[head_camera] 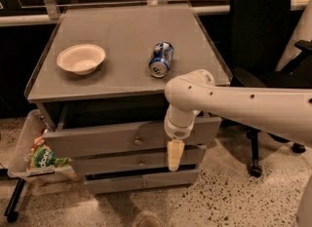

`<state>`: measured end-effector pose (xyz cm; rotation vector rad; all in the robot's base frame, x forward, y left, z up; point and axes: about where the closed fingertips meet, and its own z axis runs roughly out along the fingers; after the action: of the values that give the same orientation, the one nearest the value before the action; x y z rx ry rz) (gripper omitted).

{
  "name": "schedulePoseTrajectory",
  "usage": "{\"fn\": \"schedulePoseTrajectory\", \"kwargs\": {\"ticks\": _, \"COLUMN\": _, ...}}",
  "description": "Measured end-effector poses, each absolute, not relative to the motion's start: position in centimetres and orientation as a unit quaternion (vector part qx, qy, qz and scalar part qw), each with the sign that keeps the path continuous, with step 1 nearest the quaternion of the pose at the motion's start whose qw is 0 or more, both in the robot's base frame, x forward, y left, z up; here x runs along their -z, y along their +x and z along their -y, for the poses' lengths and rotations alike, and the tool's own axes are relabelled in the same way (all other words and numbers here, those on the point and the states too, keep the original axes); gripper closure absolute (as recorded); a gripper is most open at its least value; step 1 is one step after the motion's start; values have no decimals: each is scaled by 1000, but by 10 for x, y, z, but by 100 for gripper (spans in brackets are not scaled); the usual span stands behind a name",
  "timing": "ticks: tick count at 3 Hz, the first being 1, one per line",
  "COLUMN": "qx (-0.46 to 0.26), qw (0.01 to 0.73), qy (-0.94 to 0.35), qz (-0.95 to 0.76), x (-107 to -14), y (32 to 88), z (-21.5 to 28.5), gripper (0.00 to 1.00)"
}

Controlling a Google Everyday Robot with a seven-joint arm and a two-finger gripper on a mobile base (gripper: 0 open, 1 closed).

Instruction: Open top drawer

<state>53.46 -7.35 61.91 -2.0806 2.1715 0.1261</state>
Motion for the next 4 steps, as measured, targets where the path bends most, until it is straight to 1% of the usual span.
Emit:
{"fn": "schedulePoseTrajectory", "kwargs": {"ticks": 2, "qx": -46, "qw": 59, "qy": -688, "qz": -722, "x": -622, "y": 532, "z": 78, "gripper": 0}}
{"fn": "schedulePoseTrajectory", "kwargs": {"ticks": 3, "qx": -69, "qw": 51, "qy": -693, "qz": -716, "x": -631, "y": 510, "z": 81, "gripper": 0}}
{"fn": "schedulePoseTrajectory", "kwargs": {"ticks": 4, "qx": -69, "qw": 51, "qy": -693, "qz": -716, "x": -631, "y": 511, "z": 81, "gripper": 0}}
